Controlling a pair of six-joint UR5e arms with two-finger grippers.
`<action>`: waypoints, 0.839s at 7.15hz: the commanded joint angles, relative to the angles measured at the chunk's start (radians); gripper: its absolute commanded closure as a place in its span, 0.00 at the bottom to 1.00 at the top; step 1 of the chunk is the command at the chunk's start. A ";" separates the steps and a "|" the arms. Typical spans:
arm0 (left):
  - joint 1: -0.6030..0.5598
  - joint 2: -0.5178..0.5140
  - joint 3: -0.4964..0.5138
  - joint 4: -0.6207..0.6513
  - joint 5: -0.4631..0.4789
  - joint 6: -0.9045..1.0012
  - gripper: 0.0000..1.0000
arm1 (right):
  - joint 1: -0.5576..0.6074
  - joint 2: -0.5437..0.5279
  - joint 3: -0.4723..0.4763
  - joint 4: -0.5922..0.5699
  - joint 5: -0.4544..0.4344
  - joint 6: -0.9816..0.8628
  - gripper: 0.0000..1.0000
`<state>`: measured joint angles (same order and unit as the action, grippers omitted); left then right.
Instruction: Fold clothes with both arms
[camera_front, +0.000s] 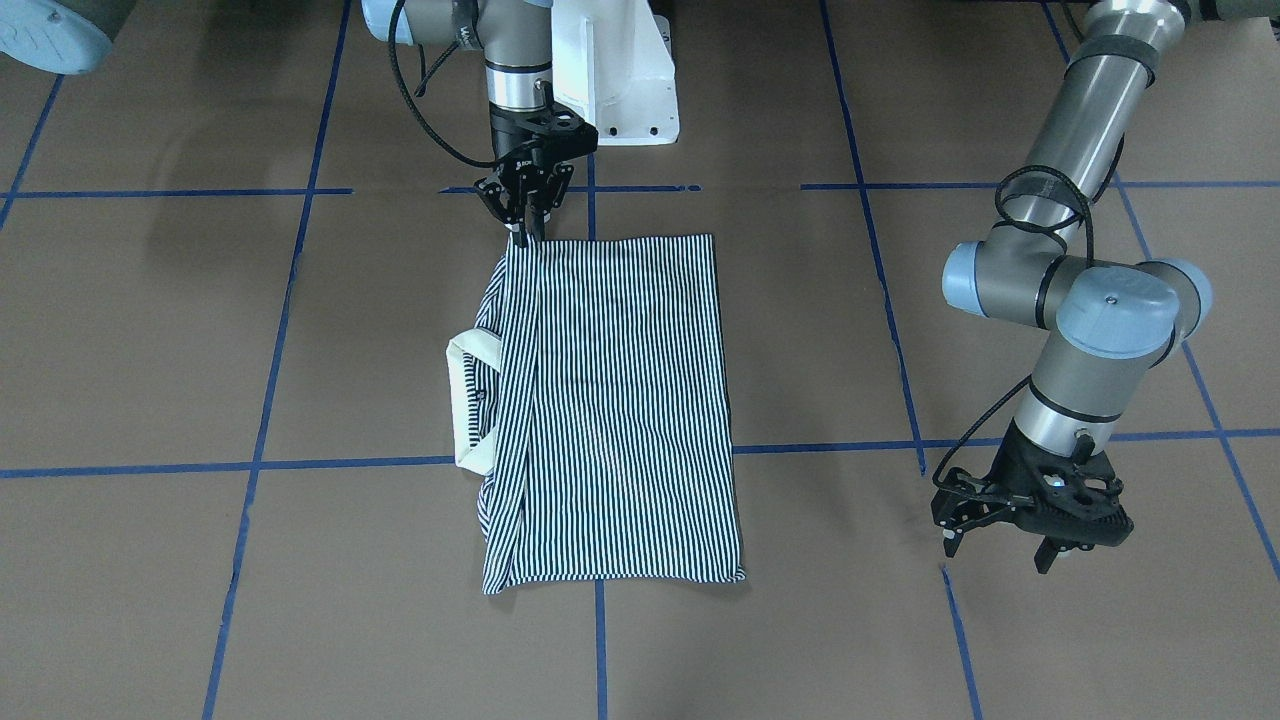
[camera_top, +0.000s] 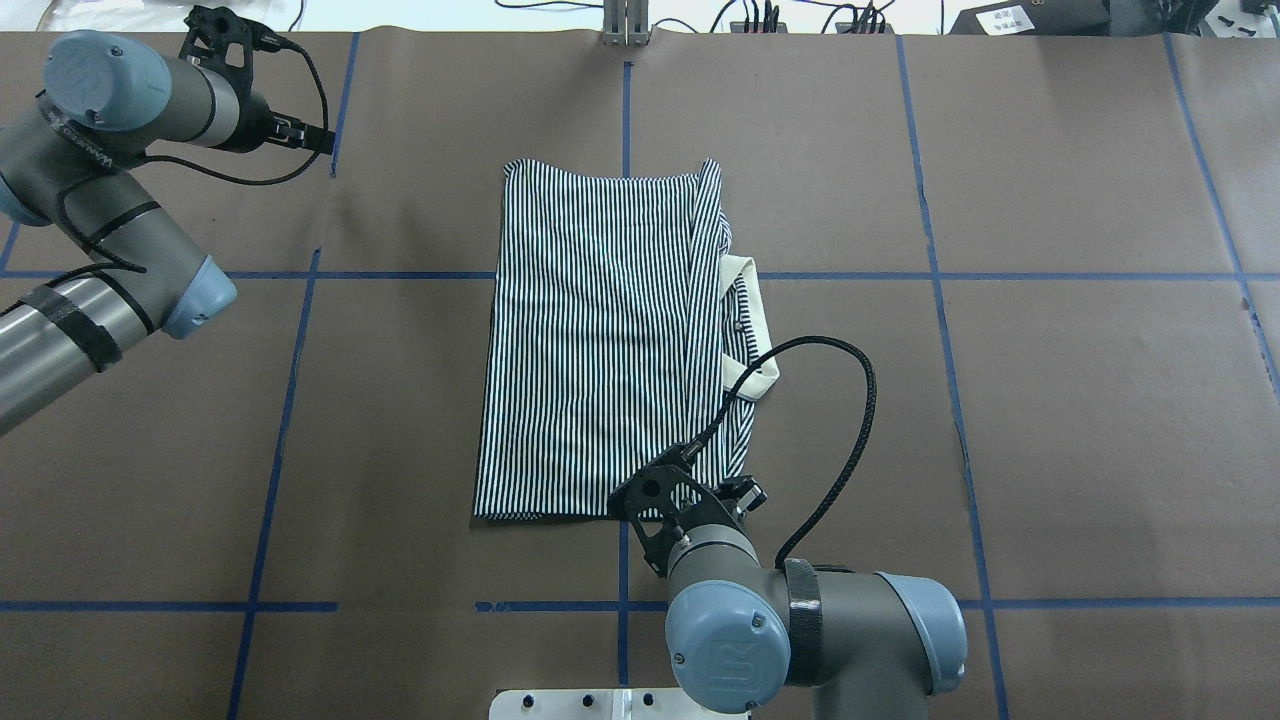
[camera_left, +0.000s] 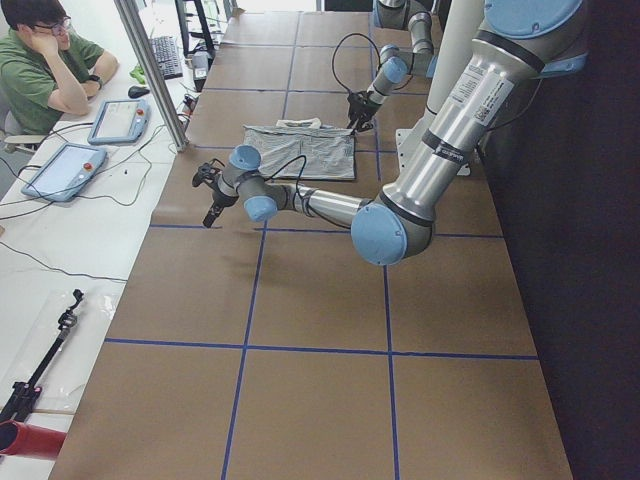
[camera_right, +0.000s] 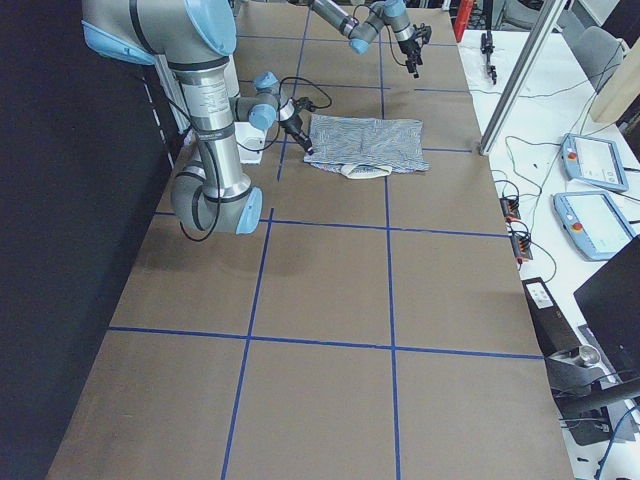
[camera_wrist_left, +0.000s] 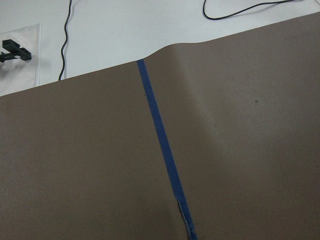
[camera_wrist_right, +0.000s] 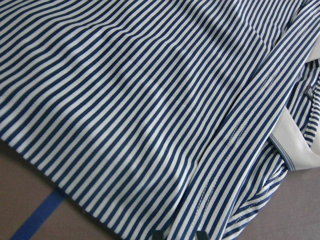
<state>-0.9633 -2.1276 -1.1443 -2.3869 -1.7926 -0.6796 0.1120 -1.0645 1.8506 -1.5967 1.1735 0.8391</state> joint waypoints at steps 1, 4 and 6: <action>0.000 0.000 0.000 0.000 -0.001 0.000 0.00 | 0.002 0.000 0.001 -0.002 0.000 0.004 1.00; 0.002 0.000 0.000 0.000 -0.001 0.000 0.00 | 0.029 -0.017 0.016 0.003 0.000 0.015 1.00; 0.002 0.000 0.000 0.000 0.001 -0.009 0.00 | 0.037 -0.114 0.077 0.001 0.002 0.023 1.00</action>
<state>-0.9618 -2.1276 -1.1443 -2.3868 -1.7929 -0.6858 0.1444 -1.1146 1.8852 -1.5948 1.1738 0.8574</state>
